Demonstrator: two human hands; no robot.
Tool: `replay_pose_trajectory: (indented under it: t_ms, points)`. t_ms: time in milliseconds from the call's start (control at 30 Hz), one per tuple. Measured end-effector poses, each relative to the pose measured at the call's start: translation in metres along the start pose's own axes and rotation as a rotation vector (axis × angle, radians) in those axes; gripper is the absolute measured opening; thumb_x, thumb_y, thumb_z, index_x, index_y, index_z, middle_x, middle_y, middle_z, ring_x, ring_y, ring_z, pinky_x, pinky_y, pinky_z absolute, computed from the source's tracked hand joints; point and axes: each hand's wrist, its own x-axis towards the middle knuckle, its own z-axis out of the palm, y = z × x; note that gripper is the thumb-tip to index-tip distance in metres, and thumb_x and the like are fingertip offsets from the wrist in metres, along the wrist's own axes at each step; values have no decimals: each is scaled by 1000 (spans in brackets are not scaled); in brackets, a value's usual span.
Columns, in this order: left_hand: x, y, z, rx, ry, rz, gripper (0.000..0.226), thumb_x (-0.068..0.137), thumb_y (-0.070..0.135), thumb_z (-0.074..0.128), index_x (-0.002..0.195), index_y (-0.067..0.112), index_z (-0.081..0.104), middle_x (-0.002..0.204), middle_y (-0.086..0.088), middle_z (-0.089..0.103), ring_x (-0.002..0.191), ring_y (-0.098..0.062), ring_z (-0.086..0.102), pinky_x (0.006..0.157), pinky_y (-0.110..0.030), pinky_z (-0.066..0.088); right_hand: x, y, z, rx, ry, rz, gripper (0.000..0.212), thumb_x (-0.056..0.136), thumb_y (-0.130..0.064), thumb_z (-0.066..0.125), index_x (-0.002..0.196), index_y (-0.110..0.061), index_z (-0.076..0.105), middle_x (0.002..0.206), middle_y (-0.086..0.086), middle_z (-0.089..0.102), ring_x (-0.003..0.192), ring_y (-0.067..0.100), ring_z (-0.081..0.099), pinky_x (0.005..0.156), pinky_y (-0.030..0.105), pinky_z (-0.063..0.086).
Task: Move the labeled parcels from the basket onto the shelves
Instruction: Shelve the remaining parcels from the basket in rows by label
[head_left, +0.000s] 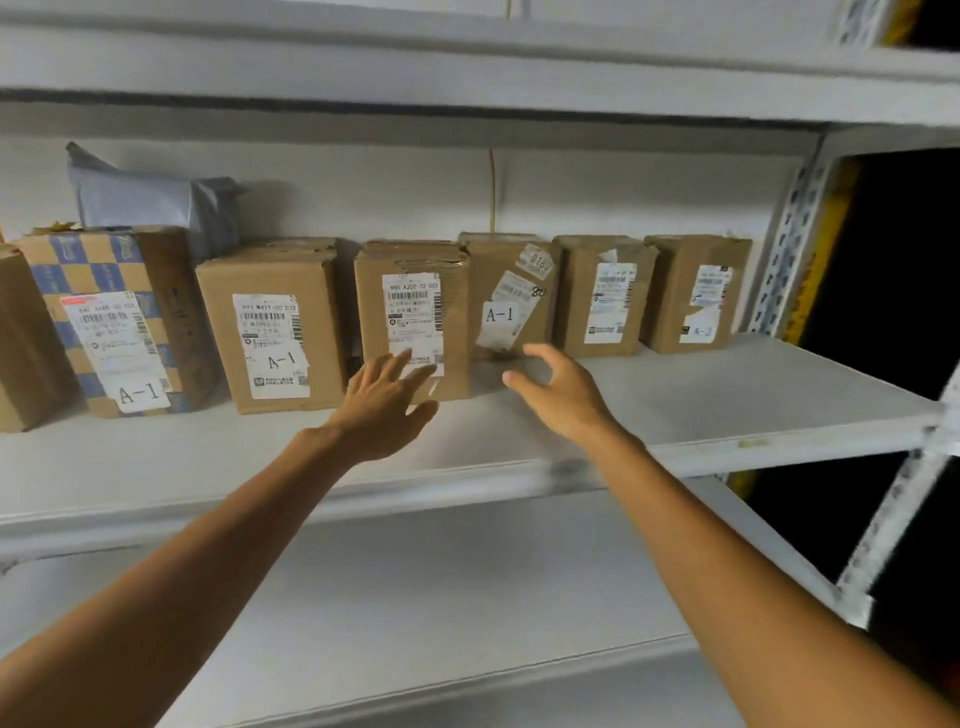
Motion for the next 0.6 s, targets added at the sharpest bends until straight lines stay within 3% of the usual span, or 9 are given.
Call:
replay_pose_trajectory:
  t_ms: [133, 433, 600]
  points:
    - [-8, 65, -9, -58, -104, 118, 54, 100, 40, 41, 150, 28, 26, 160, 0, 14, 146, -27, 10, 116, -45, 14, -43, 17, -56, -86, 14, 64, 62, 89, -39, 64, 144, -21, 40, 149, 2, 41, 135, 22, 40, 107, 30, 34]
    - [-8, 242, 6, -280, -274, 372, 48, 99, 31, 46, 145, 30, 35, 154, 0, 31, 141, -23, 27, 117, -40, 21, -168, 69, -203, -166, 187, 279, 69, 90, -45, 61, 149, -22, 34, 152, 3, 37, 138, 23, 36, 109, 32, 33]
    - [-16, 342, 23, -409, -333, 508, 49, 98, 30, 51, 144, 32, 36, 150, -2, 36, 131, -24, 39, 108, -37, 36, -242, 93, -267, -254, 327, 426, 67, 91, -46, 58, 149, -26, 32, 156, 4, 30, 142, 25, 29, 111, 35, 29]
